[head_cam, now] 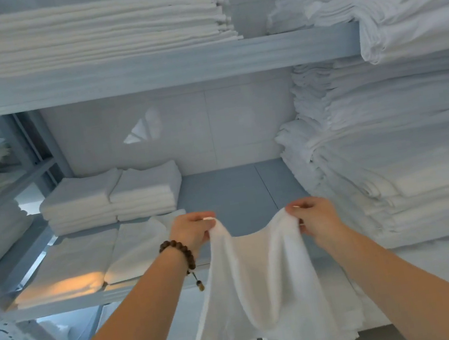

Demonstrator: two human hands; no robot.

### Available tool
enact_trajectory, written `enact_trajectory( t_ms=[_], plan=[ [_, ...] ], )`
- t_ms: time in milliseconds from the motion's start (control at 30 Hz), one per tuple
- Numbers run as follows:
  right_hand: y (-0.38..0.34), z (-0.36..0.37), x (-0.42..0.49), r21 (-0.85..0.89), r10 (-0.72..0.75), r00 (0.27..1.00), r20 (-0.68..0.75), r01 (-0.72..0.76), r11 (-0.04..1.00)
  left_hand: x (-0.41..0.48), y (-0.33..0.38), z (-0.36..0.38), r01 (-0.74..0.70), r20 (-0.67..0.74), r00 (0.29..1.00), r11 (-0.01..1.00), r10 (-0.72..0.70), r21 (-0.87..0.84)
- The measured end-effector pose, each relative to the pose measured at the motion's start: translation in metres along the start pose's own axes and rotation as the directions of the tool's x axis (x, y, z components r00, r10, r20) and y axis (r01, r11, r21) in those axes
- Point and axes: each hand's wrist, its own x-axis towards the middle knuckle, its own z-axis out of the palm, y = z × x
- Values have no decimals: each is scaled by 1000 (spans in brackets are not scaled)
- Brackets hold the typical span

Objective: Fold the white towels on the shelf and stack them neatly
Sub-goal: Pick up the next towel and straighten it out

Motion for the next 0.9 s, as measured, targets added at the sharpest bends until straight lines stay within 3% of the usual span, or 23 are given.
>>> enact_trajectory(
  t_ms=[367, 500, 700, 800, 900],
  plan=[
    [-3, 62, -45, -92, -34, 993, 114, 45, 995, -36, -4, 52, -161, -7, 985, 944, 170, 288],
    [-12, 66, -45, -163, 70, 990, 119, -50, 985, -50, 3, 51, -241, 156, 970, 848, 189, 472],
    [-27, 60, -49, -90, 162, 957, 242, -144, 985, -59, 17, 46, -441, 299, 897, 618, 325, 651],
    [-40, 47, -47, -90, 62, 936, 348, -32, 995, -56, 37, 33, -462, 315, 886, 601, 340, 652],
    [-45, 20, -33, -295, -154, 922, 355, 267, 917, -56, 58, 20, -468, 304, 883, 625, 358, 625]
  ],
)
